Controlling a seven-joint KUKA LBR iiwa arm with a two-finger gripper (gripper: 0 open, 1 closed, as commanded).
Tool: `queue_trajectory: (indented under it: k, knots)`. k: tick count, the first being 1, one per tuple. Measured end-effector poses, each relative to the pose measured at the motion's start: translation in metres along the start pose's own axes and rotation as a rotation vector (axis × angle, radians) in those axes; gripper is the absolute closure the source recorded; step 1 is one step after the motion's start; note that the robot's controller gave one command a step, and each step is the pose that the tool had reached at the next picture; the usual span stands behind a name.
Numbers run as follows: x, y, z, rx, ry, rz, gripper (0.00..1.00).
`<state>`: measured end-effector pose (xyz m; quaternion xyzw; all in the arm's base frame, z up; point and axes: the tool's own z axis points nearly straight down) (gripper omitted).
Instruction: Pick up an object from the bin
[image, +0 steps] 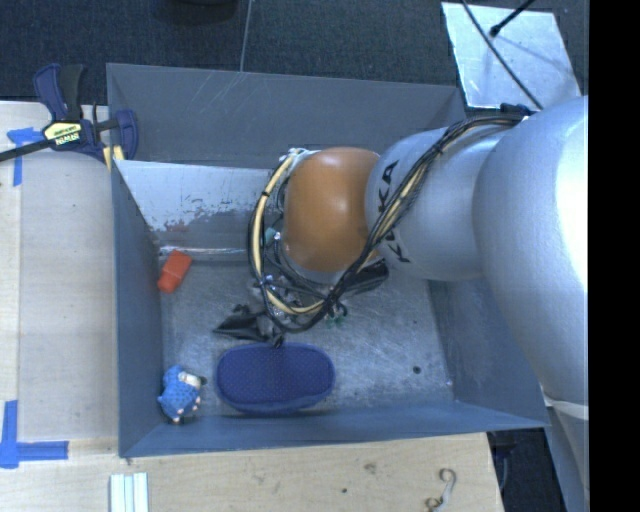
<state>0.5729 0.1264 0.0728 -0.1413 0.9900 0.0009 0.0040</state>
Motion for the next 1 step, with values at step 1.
queue_trajectory:
  k: [1]
  knots:
    - [-0.0047,0.0062,-0.1563,0.002,-0.005,-0.101,1.0]
